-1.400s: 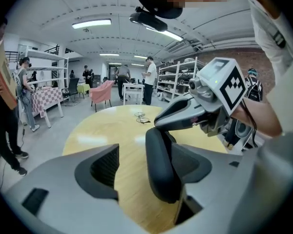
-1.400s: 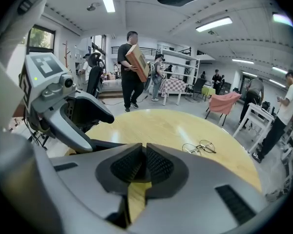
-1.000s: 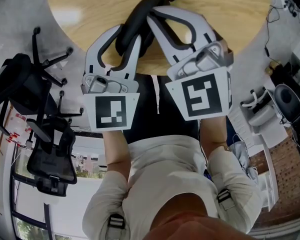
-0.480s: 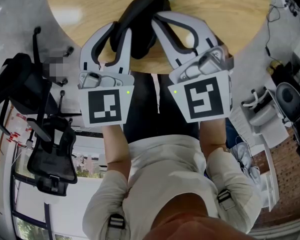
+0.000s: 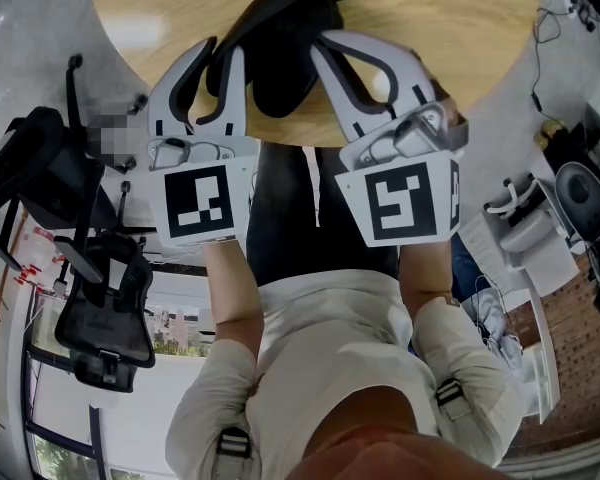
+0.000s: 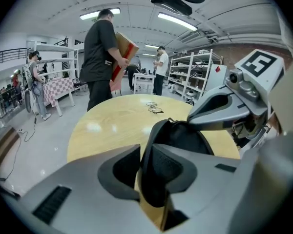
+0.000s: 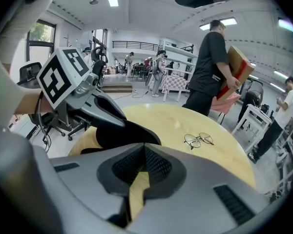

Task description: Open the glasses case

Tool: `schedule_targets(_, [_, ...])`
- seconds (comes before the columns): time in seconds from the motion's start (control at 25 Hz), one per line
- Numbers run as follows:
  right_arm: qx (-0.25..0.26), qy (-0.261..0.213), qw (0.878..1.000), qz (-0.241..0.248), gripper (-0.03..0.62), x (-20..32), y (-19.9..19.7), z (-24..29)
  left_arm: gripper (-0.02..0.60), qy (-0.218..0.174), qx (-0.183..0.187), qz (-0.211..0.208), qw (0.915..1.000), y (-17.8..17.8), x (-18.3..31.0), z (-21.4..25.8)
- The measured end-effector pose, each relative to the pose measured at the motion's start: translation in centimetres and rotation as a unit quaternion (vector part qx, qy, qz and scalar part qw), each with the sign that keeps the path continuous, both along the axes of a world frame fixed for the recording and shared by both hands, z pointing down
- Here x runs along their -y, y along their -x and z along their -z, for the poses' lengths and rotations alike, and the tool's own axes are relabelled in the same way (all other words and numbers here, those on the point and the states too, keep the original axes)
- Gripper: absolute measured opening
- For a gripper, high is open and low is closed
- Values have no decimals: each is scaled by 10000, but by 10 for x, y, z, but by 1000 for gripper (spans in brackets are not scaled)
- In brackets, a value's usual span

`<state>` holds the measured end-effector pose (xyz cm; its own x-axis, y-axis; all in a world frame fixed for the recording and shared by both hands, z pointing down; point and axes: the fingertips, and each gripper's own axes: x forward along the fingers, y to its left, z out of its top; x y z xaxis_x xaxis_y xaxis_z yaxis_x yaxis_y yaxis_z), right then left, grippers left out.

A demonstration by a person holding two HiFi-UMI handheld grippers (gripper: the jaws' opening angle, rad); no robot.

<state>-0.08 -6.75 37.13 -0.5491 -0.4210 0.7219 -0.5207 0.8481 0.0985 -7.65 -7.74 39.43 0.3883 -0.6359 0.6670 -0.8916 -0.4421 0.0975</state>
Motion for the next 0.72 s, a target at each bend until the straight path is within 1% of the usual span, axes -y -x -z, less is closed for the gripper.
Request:
schedule_targets(0.4, [-58,-29,9999,-117,20,-5,-11,-1,83,-87,79,172,9998,3,6,-1])
schedule_targets(0.72, [11,34,9996,-273,20,-9,-17,-5,77,-179,268,258,9991,6,10,-7])
